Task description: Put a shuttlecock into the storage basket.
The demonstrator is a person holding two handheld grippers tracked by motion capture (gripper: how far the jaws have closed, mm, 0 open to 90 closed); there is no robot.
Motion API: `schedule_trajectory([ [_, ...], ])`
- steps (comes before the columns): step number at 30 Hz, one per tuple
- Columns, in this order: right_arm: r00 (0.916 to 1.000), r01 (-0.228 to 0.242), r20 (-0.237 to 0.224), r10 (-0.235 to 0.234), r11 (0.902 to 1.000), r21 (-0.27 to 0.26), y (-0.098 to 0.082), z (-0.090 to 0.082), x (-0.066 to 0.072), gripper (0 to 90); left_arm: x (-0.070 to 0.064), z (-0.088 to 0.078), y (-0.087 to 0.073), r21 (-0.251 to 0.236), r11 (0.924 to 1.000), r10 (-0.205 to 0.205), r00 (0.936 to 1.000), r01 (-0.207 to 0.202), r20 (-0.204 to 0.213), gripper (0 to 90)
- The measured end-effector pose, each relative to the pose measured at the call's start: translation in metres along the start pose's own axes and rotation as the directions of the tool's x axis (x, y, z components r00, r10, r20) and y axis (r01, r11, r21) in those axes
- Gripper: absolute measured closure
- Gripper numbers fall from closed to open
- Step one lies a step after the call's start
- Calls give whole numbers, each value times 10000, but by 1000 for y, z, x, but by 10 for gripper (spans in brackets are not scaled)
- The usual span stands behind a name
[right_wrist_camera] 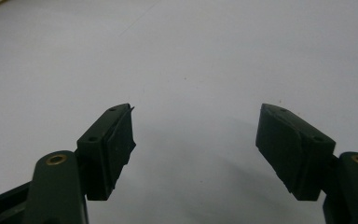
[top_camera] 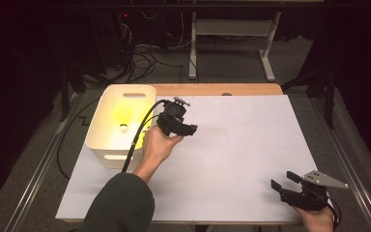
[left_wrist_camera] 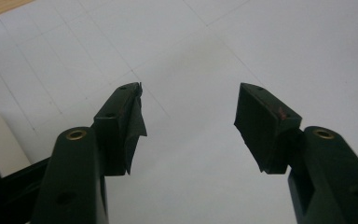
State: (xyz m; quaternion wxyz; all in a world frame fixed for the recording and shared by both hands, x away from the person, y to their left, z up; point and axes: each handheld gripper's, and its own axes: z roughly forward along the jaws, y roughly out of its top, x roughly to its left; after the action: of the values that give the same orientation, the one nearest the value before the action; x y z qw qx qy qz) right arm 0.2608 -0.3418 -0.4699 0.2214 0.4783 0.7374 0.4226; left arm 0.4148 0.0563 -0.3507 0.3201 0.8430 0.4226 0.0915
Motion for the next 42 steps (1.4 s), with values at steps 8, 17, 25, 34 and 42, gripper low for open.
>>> schedule_trajectory([
  [8, 10000, -7, 16, 7, 10000, 9, 0, 0, 0, 282, -6, 7, -4, 123, 9999, 29, 10000, -29, 25, 423],
  [17, 10000, -8, 8, 8, 10000, 1, 0, 0, 0, 282, -9, 15, -10, 262, 9997, -11, 10000, 9, 72, 422],
  [25, 10000, -27, 6, 27, 10000, 13, 0, 0, 0, 282, -12, 19, -16, 314, 9995, 33, 9999, -37, 125, 422],
  [34, 10000, -26, 12, 26, 10000, 13, 0, 0, 0, 282, -15, 23, -26, 421, 9991, 80, 9997, -90, 229, 422],
  [42, 10000, -25, 9, 25, 10000, 16, 0, 0, 0, 282, -15, 27, -35, 538, 9985, 84, 9995, -101, 316, 423],
])
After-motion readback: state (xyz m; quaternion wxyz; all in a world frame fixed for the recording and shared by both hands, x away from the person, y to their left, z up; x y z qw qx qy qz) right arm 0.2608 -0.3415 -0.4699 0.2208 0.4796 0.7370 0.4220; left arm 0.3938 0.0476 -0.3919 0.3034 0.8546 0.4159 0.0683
